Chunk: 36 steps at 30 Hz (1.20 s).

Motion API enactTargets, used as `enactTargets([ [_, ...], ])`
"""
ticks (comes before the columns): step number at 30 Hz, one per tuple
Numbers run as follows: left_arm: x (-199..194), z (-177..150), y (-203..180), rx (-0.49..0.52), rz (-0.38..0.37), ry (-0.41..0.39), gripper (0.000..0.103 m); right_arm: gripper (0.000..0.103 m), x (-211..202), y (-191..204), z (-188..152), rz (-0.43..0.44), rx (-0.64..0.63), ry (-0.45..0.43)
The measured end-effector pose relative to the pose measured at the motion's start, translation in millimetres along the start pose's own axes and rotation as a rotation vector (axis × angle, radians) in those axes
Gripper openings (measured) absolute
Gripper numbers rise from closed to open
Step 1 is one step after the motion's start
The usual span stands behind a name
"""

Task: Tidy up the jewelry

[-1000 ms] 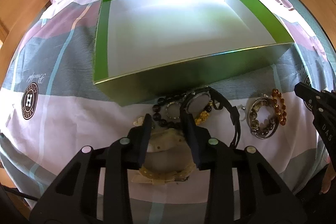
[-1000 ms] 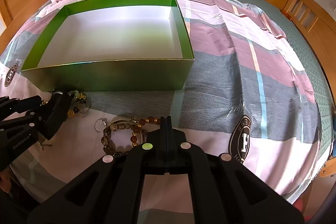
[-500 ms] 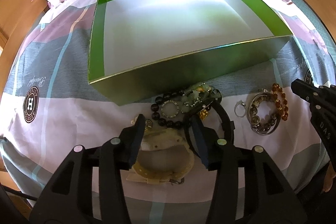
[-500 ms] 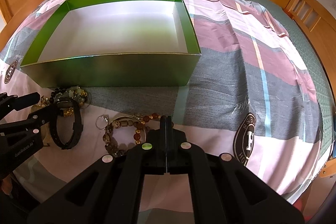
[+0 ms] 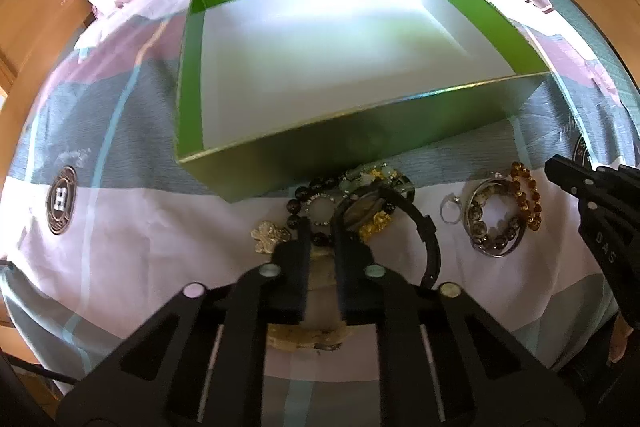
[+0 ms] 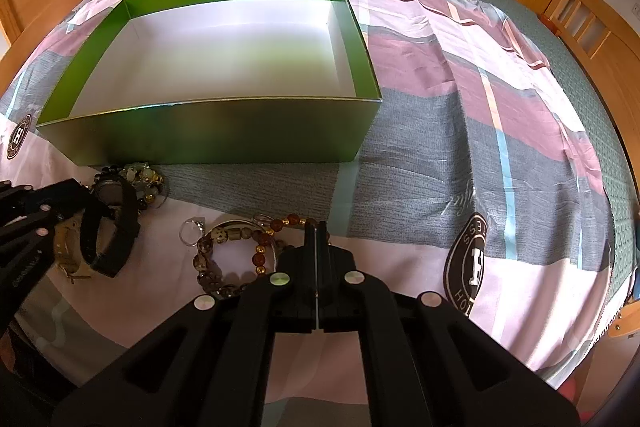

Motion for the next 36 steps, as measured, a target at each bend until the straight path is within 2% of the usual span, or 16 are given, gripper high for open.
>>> enactTargets([
  [3, -8, 4, 3, 0.005, 0.013, -0.028, 0.007, 0.001, 1, 0, 0, -0.001, 0.002, 0.003],
  [8, -11, 10, 22, -0.043, 0.037, -0.027, 0.007, 0.002, 2, -2, 0, -0.008, 0.006, 0.003],
  [11, -12, 12, 33, -0.068, 0.052, -0.027, 0.009, 0.011, 2, -4, 0, -0.011, 0.015, 0.001],
  [15, -11, 10, 31, -0.062, 0.052, -0.018, 0.027, 0.024, 2, -4, 0, -0.009, 0.015, 0.001],
  [16, -11, 10, 29, -0.055, 0.05, -0.017, 0.03, 0.03, 1, -4, 1, -0.01, 0.015, -0.001],
  [20, -9, 7, 20, -0.026, 0.047, -0.012, 0.036, 0.039, -1, -5, 2, -0.017, 0.013, -0.012],
  [22, -8, 5, 21, -0.025, 0.05, -0.009, 0.042, 0.044, -1, -6, 2, -0.02, 0.016, -0.011],
  [29, -5, 4, 22, -0.025, 0.058, 0.001, 0.047, 0.044, 0, -5, 2, -0.017, 0.015, -0.007],
  [35, -3, 2, 21, -0.012, 0.06, 0.009, 0.055, 0.045, 3, -3, 0, -0.013, 0.016, 0.003],
  [36, -3, 2, 20, -0.008, 0.061, 0.01, 0.056, 0.047, 3, -3, 0, -0.012, 0.016, 0.005],
])
Point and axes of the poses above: each gripper's, at about its wrist camera, not at the fingertips, and x roughly the way its jaws point, y to its left, z to its top, the point moved 8 cm from there along x, roughly the way its jaws point, and after that the axes turned 7 degrees about -y, right-handed, at the moved point
